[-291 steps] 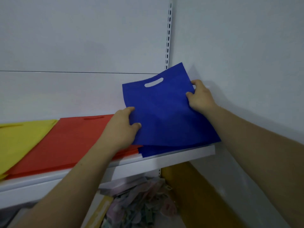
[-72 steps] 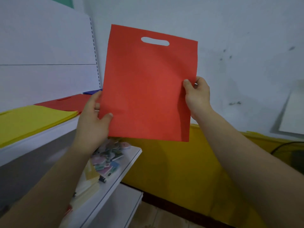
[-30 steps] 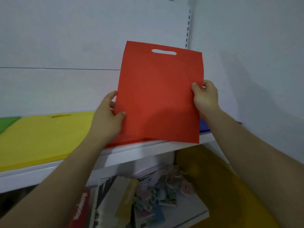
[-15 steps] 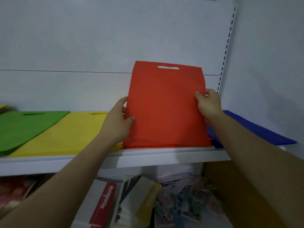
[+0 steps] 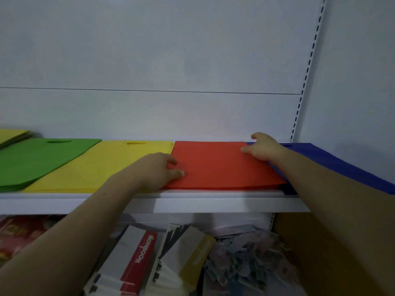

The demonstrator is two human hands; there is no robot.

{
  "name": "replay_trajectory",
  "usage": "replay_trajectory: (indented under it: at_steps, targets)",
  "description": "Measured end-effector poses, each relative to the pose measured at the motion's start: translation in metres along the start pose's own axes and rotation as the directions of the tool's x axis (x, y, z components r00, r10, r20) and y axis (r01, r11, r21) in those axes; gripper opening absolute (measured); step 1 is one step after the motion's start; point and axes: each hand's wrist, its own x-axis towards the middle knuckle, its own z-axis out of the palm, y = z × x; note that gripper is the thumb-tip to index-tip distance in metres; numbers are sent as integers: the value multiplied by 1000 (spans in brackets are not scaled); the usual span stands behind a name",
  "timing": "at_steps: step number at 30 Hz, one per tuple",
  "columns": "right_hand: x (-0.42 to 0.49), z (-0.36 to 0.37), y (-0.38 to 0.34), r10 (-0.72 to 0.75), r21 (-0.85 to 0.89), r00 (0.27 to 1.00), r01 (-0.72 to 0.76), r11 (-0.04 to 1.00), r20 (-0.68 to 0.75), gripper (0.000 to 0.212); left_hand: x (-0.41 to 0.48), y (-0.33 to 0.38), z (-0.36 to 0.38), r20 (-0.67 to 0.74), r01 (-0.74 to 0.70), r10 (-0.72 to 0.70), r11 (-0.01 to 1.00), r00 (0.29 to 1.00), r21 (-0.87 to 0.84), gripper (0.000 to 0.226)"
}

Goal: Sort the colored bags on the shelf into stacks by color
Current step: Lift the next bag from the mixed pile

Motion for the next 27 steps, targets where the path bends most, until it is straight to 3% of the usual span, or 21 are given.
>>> replay_trajectory:
  at_steps: [6,27]
  targets:
    - [-3,8,-1,-75,-233,967,133,963,243,64,-11,1,-2,186,-110,119,992,975,-58,66]
    - [-6,15,-7,-120,-277,911,242,930,393,65,-13,0,2,161,-110,113,994,981,-23,66]
